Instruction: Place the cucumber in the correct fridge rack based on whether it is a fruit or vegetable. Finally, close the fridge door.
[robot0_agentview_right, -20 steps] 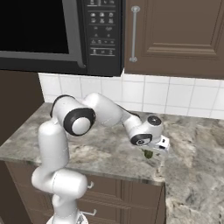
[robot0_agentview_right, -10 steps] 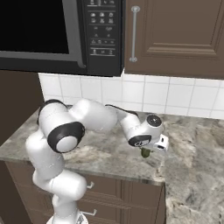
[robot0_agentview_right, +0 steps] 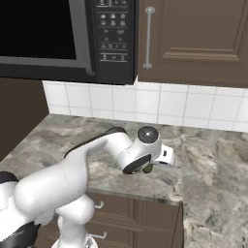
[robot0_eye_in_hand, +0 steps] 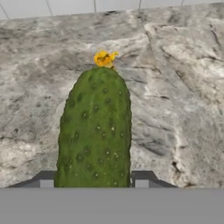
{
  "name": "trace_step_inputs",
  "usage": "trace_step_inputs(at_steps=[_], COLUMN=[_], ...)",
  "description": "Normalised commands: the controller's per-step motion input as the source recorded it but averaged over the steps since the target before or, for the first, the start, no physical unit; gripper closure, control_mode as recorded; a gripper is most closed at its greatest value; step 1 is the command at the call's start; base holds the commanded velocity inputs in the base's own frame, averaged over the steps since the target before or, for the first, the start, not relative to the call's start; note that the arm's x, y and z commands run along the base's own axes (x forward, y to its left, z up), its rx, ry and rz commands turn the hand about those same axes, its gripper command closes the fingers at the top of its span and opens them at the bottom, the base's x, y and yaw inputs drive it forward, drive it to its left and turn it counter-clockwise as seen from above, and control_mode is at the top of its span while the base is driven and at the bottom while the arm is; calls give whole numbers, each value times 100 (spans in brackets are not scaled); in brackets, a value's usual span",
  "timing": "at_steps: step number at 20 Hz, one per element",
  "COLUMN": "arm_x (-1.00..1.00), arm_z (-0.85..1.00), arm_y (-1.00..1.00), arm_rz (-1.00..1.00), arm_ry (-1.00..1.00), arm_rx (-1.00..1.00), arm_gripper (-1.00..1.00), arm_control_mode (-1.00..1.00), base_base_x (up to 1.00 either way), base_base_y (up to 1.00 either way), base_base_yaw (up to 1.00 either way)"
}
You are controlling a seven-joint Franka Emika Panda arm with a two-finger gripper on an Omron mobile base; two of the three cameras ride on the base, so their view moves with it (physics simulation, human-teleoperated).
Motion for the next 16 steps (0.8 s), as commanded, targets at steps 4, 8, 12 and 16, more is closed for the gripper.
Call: trace_step_inputs(at_steps=[4,8,12,16], arm_x=[-36,-23,-21,-23], arm_z=[94,78,53,13], arm_y=[100,100,100,93], arm_rz=[-1,0,0,0], arm_ry=[2,8,12,8], arm_rx=[-6,-9,-6,0], arm_gripper=[100,100,100,100], arm_control_mode=[-100,-100,-100,-100], base_base_x=[0,0,0,0], base_base_y=[0,0,0,0], base_base_yaw=[0,0,0,0])
